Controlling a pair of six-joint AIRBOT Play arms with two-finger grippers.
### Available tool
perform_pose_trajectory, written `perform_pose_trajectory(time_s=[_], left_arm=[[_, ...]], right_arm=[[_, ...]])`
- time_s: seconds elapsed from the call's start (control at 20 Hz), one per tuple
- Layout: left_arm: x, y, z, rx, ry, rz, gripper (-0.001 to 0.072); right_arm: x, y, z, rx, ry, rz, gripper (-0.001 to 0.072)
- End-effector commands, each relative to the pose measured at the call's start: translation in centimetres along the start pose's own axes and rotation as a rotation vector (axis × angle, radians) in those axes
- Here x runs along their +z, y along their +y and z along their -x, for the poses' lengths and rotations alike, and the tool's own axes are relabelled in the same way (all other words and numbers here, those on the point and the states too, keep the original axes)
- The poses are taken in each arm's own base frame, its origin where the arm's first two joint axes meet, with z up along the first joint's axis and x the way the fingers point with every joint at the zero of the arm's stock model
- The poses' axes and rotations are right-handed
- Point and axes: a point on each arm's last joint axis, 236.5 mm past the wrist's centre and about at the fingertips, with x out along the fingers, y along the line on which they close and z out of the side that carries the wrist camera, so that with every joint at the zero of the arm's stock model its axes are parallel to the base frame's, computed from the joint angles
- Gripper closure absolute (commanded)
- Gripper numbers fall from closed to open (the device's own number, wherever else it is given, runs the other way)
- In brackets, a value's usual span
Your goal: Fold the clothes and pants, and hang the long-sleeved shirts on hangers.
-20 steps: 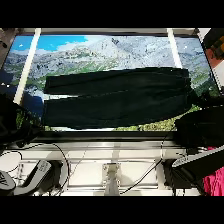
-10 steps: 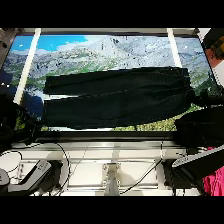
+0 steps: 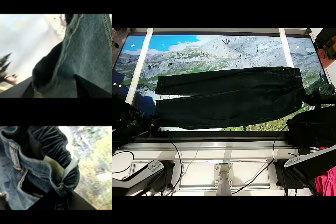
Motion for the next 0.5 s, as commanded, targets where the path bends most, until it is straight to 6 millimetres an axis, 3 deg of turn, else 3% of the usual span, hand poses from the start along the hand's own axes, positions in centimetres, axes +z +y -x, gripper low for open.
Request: perform_pose_trajectory(time_s=[0.0,0.05,0.1,0.15,0.3,0.45], left_arm=[[0.2,-0.7,-2.1,-0.011,0.006,0.014,0.0345],[0.4,-0.9,-2.0,-0.013,0.003,0.011,0.0507],[0.6,-1.1,-1.8,-0.018,-0.003,0.005,0.0624],[0.9,-1.4,-1.4,-0.023,-0.013,-0.006,0.0696],[1.5,-4.3,0.7,-0.060,-0.051,-0.134,0.0697],[1.2,-8.9,4.4,-0.117,-0.121,-0.282,0.0698]], right_arm=[[-0.9,1.6,0.4,0.051,0.031,0.010,0.0686],[-1.1,2.1,0.8,0.057,0.031,0.039,0.0685],[-1.4,2.6,1.4,0.055,0.030,0.065,0.0685],[-1.6,3.2,2.1,0.055,0.024,0.102,0.0686],[-2.9,5.3,5.0,0.050,0.003,0.171,0.0686],[-5.3,7.5,9.3,0.047,-0.024,0.224,0.0686]])
